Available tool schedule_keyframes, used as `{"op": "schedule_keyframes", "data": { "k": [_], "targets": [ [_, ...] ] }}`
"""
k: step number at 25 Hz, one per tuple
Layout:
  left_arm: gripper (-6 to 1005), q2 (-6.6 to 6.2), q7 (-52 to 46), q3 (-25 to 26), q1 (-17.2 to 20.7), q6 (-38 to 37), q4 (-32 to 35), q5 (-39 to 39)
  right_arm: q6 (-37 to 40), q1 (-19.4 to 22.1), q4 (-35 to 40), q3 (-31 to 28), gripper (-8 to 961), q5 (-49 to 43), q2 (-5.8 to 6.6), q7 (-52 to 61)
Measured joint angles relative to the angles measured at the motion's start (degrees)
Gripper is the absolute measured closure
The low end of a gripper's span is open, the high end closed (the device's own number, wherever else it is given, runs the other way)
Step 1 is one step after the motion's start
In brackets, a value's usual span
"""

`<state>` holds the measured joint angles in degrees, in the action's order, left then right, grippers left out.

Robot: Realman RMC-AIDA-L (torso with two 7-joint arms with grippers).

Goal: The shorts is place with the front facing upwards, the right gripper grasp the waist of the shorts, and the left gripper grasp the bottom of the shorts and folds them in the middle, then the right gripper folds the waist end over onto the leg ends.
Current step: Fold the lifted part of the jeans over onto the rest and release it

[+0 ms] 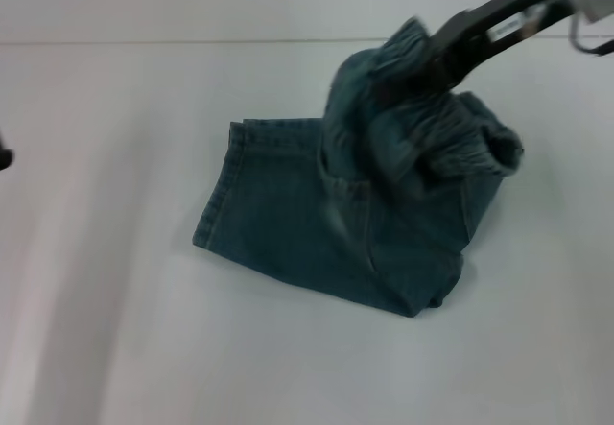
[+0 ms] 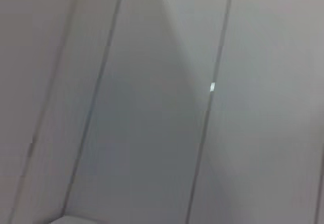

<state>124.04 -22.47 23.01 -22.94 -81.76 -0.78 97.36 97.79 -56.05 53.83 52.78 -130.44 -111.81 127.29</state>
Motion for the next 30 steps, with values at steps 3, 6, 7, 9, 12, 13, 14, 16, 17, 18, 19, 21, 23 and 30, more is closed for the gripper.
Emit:
{"op": "schedule_keyframes", "data": {
  "k": [3,6,7,9,12,13,14,16,17,18,19,21,23,30],
  "targets": [
    [992,-0.05,-3.1,1.1,1.6,-0.5,1.5,0.0,-3.9,-2.7,-5.1,3.1,845,-0.1,-0.63,-1.7],
    [992,-0.02,-3.9,1.8,2.8,-0.8,1.7,0.0,-7.0,-5.2,-9.1,6.5,845,-0.5,-2.05,-3.1],
    [992,0.01,-3.9,1.9,3.1,-0.9,1.6,0.0,-8.0,-6.0,-10.1,7.6,845,-0.5,-2.65,-3.6],
    [991,0.04,-3.9,2.2,3.7,-1.0,1.5,0.0,-9.7,-7.2,-11.8,10.0,845,-0.5,-3.69,-4.1],
    [991,0.06,-4.0,2.2,4.0,-1.0,1.5,-0.1,-13.1,-8.9,-14.1,13.3,846,-0.6,-5.18,-4.4],
    [991,0.07,-4.0,2.2,4.0,-1.0,1.5,-0.1,-14.1,-9.4,-14.9,14.0,846,-0.7,-5.61,-4.4],
    [991,0.1,-4.0,2.2,4.0,-1.0,1.5,-0.1,-16.0,-10.2,-16.0,14.9,828,-1.3,-6.54,-4.4],
    [991,0.14,-4.0,2.2,4.0,-0.9,1.5,-0.1,-16.8,-10.6,-16.4,15.1,791,-1.8,-6.98,-4.5],
    [992,0.14,-4.0,2.2,4.0,-0.8,1.5,-0.1,-17.5,-10.8,-16.6,15.3,773,-2.2,-7.34,-4.5],
    [992,0.14,-4.0,2.2,4.0,-0.6,1.4,-0.1,-18.0,-11.0,-16.7,15.4,755,-2.6,-7.58,-4.6],
    [992,0.14,-4.0,2.2,4.0,-0.4,1.4,-0.1,-18.4,-11.4,-16.9,15.7,737,-2.6,-7.78,-4.6],
    [991,0.15,-4.0,2.3,3.9,-0.3,1.4,-0.1,-18.5,-11.6,-17.0,15.8,642,-2.6,-7.85,-4.6],
    [991,0.15,-4.0,2.3,4.0,-0.3,1.5,-0.1,-18.6,-11.6,-16.9,15.7,547,-2.5,-7.86,-4.6],
    [990,0.07,-4.1,2.3,3.8,0.8,1.6,-0.1,-17.6,-12.4,-16.2,15.9,212,-1.9,-7.73,-5.0]
  ]
}}
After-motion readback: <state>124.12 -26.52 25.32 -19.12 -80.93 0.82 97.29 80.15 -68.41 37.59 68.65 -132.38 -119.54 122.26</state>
